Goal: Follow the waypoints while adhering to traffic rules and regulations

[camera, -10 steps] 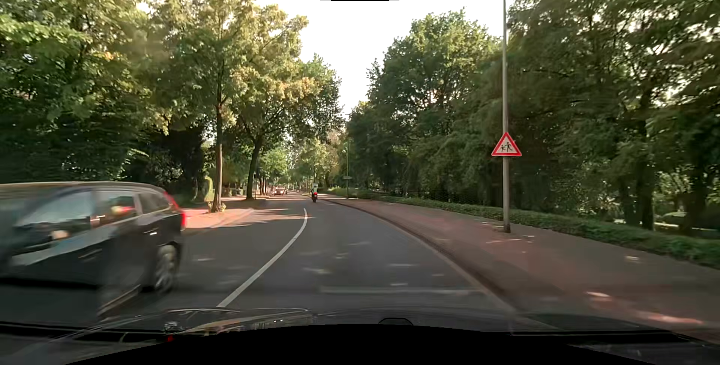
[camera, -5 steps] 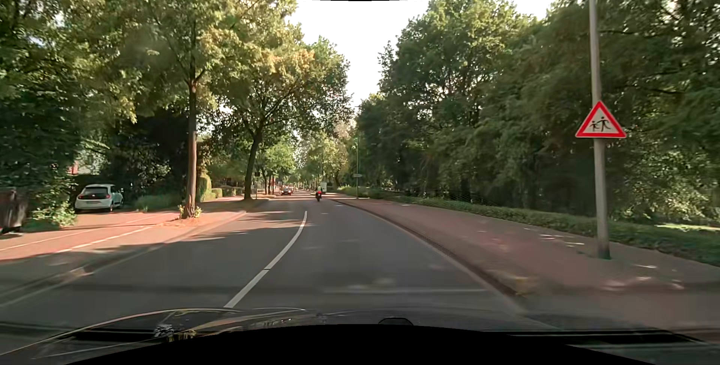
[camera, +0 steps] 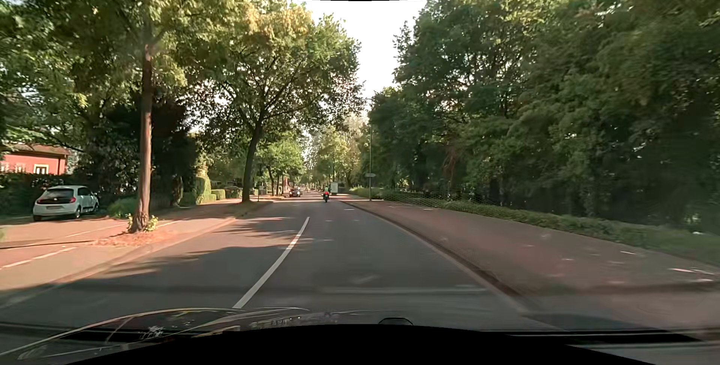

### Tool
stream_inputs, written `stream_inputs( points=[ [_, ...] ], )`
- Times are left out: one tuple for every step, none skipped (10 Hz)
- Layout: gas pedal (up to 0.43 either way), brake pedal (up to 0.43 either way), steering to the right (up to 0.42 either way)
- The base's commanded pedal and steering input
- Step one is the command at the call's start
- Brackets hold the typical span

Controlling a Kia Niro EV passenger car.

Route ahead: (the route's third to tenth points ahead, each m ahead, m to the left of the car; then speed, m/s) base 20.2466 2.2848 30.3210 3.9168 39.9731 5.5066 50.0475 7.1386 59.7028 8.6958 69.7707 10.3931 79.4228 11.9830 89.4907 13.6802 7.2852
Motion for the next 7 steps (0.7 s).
stream_inputs(
  points=[
    [0.130, 0.000, -0.052],
    [0.130, 0.000, -0.052],
    [0.130, 0.000, -0.052],
    [0.130, 0.000, -0.052],
    [0.130, 0.000, -0.052],
    [0.130, 0.000, -0.050],
    [0.130, 0.000, -0.049]
  ],
)
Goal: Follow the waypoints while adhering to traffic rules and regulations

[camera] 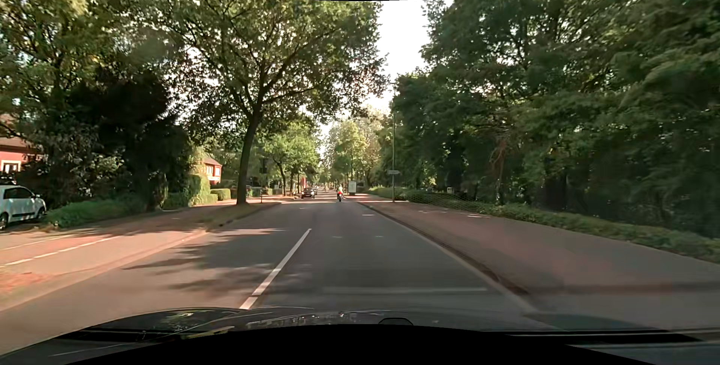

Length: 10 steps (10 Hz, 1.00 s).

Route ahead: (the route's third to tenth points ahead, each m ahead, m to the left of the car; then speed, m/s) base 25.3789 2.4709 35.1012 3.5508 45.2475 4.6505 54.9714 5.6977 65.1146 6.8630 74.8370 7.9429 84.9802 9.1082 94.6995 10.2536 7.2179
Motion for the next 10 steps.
stream_inputs(
  points=[
    [0.130, 0.000, -0.047],
    [0.130, 0.000, -0.045],
    [0.130, 0.000, -0.045],
    [0.130, 0.000, -0.044],
    [0.130, 0.000, -0.041],
    [0.130, 0.000, -0.035],
    [0.130, 0.000, -0.031],
    [0.130, 0.000, -0.030],
    [0.130, 0.000, -0.029],
    [0.130, 0.000, -0.029]
  ],
)
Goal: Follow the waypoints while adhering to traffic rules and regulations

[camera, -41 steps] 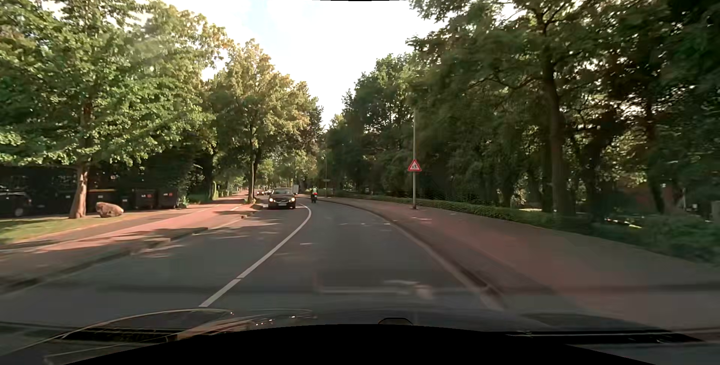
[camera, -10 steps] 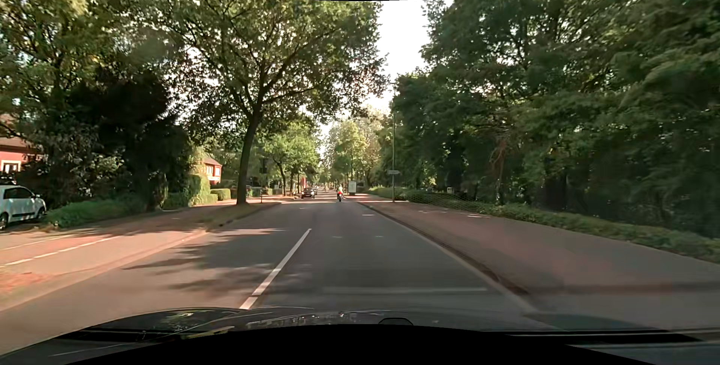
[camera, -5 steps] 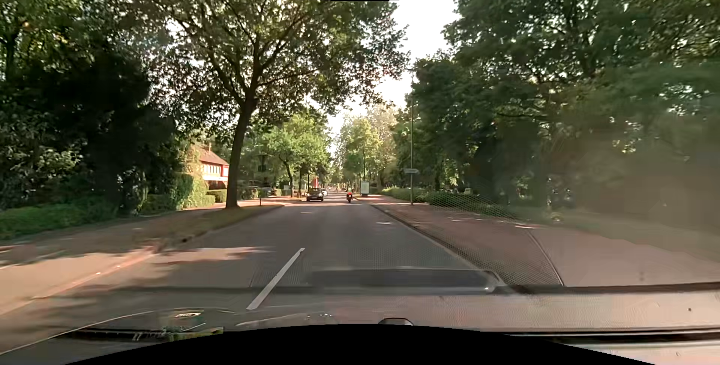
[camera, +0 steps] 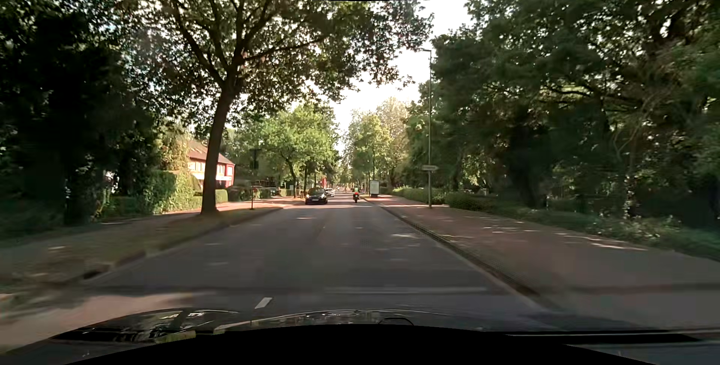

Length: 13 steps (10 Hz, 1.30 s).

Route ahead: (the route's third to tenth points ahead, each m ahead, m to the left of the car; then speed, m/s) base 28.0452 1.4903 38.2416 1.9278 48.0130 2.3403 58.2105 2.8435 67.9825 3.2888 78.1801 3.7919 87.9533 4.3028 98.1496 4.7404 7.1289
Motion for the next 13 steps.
stream_inputs(
  points=[
    [0.130, 0.000, -0.027],
    [0.130, 0.000, -0.024],
    [0.130, 0.000, -0.023],
    [0.130, 0.000, -0.021],
    [0.130, 0.000, -0.020],
    [0.130, 0.000, -0.017],
    [0.130, 0.000, -0.014],
    [0.130, 0.000, -0.014],
    [0.130, 0.000, -0.012],
    [0.130, 0.000, -0.011],
    [0.130, 0.000, -0.010],
    [0.130, 0.000, -0.005],
    [0.130, 0.000, -0.005]
  ],
)
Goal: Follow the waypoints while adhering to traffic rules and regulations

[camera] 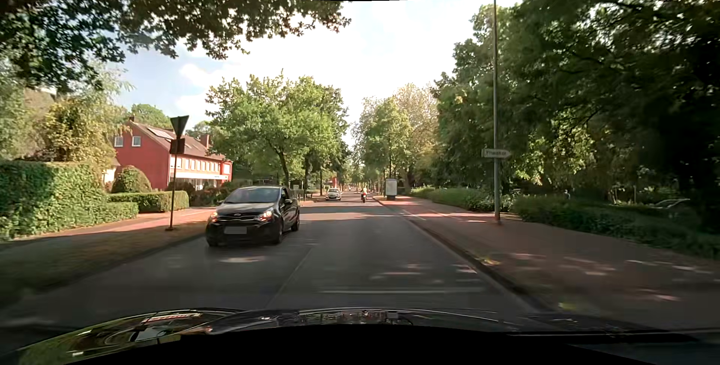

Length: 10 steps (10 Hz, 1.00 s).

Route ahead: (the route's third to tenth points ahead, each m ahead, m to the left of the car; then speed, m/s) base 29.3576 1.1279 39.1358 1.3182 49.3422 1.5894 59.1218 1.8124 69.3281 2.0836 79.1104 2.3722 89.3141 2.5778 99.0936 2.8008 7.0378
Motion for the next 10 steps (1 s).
stream_inputs(
  points=[
    [0.130, 0.000, -0.006],
    [0.130, 0.000, -0.006],
    [0.130, 0.000, -0.006],
    [0.130, 0.000, -0.001],
    [0.130, 0.000, 0.007],
    [0.130, 0.000, 0.009],
    [0.130, 0.000, 0.005],
    [0.130, 0.000, 0.000],
    [0.130, 0.000, -0.001],
    [0.130, 0.000, -0.001]
  ],
)
